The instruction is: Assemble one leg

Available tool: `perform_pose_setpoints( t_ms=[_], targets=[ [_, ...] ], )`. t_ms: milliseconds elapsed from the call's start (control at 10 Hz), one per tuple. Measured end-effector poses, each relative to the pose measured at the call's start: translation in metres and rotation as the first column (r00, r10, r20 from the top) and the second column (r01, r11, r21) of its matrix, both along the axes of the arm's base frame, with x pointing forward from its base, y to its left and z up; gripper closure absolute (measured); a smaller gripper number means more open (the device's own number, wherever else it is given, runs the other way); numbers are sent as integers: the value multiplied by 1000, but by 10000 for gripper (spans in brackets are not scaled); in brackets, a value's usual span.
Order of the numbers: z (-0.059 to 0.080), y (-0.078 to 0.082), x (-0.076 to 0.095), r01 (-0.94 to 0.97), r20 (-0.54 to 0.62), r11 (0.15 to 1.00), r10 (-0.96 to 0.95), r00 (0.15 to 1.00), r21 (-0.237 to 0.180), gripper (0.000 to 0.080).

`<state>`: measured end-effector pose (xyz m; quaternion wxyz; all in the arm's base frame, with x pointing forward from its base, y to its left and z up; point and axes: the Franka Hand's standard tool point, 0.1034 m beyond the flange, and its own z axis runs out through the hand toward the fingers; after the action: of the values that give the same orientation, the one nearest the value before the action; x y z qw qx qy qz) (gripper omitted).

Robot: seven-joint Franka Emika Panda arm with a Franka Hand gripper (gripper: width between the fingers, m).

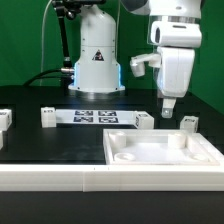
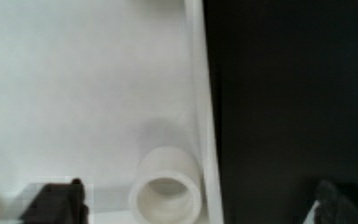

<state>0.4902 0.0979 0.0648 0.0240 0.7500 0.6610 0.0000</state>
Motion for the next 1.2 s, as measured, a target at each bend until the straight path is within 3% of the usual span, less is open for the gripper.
perform_pose_setpoints(
  t_ms=[300, 400, 500, 800, 1200],
  targets=[
    [0, 1, 0, 227, 16, 974, -228, 974, 20, 150],
    [0, 4, -6, 377, 45, 923, -381, 924, 74, 150],
    [-2, 7, -17, 517, 43, 849, -523, 851, 112, 150],
    [-11, 32, -29, 793, -13, 590, -801, 598, 153, 150],
    [-12, 37, -30, 916, -65, 371, -921, 384, 155, 150]
  ],
)
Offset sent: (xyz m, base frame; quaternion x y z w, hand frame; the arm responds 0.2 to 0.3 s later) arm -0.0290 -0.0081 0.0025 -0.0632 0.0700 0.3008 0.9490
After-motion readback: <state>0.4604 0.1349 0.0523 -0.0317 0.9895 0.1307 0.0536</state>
